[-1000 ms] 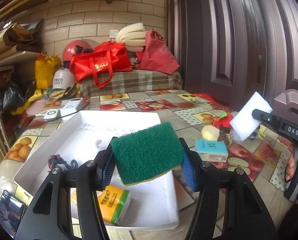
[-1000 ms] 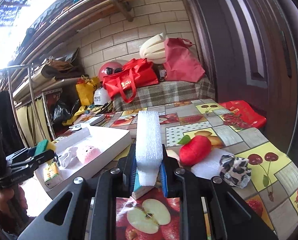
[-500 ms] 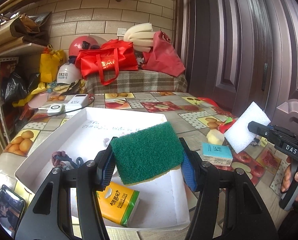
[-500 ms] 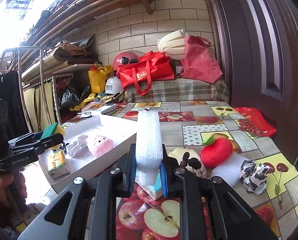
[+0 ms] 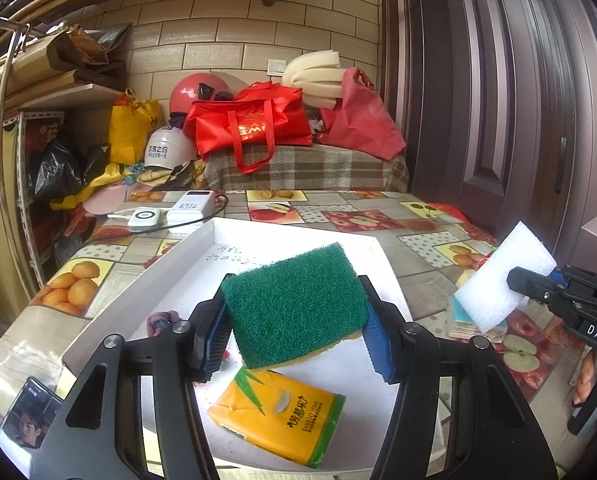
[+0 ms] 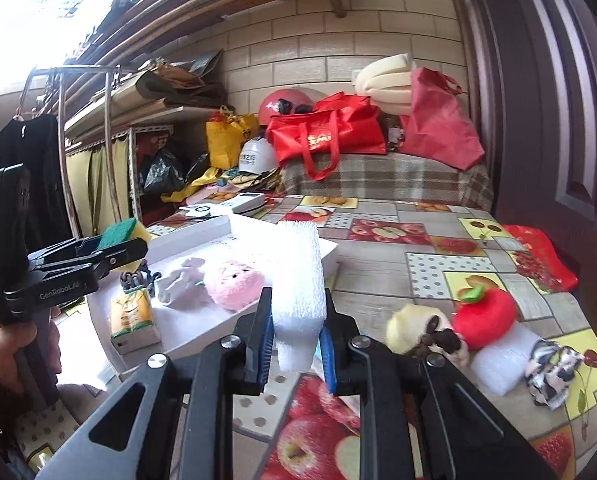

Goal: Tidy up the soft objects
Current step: 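Carry the sponge over the white box with left tool while right carries foam, then open the left tool to drop the sponge into the box while right drops the foam sheet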

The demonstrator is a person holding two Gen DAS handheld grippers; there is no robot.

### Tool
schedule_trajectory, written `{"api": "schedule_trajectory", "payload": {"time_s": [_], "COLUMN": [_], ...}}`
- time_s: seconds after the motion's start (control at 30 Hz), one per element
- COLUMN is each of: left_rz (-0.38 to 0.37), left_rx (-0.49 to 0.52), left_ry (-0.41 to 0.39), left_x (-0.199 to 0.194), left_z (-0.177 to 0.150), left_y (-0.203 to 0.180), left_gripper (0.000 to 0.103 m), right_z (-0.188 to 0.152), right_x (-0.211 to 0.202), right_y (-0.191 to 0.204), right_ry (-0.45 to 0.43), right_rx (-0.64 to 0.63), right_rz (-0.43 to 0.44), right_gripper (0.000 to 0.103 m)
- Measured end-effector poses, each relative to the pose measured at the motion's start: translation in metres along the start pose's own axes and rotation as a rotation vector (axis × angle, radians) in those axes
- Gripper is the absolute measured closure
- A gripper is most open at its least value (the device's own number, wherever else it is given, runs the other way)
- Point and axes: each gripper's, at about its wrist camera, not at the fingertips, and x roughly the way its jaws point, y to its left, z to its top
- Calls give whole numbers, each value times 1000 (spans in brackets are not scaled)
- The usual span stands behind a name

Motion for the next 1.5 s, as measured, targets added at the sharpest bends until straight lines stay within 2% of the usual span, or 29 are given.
{"api": "schedule_trajectory", "payload": {"time_s": [0.2, 0.4, 0.57, 0.67, 1.0, 1.1, 1.13, 1.17, 1.2, 1.23, 1.27, 1.33, 1.5], "left_rz": [33, 71, 92, 105, 161, 181, 195, 206, 220, 233, 238, 237, 236], "left_rx": [-3, -48, -85, -88, -153, -174, -176, -175, -172, -167, -163, -147, -119], "left_ry": [-3, 6, 20, 28, 71, 73, 66, 57, 45, 32, 19, -3, -23], "left_x": [6, 17, 27, 32, 51, 51, 50, 48, 46, 43, 41, 37, 35], "left_z": [2, 7, 10, 11, 14, 13, 14, 13, 13, 13, 13, 13, 13], "left_y": [11, 32, 46, 47, 65, 69, 69, 68, 67, 66, 64, 61, 57], "left_gripper": [45, 45, 45, 45, 45, 43, 40, 38, 31, 19, 15, 0, 0], "right_z": [4, 9, 10, 13, 27, 28, 28, 28, 28, 28, 28, 29, 29], "right_x": [14, 24, 41, 57, 107, 114, 113, 112, 110, 108, 107, 100, 84], "right_y": [30, 57, 80, 82, 67, 67, 67, 68, 68, 67, 66, 64, 60], "right_ry": [-33, -68, -42, -7, 59, 94, 91, 86, 78, 70, 62, 25, -34], "right_rx": [-76, -151, -221, -205, -124, -114, -114, -114, -113, -111, -108, -103, -79], "right_rz": [22, 72, 134, 147, 88, 107, 107, 105, 94, 83, 76, 65, 41], "right_gripper": [84, 84, 84, 84, 84, 84, 83, 80, 73, 39, 2, 0, 0]}}
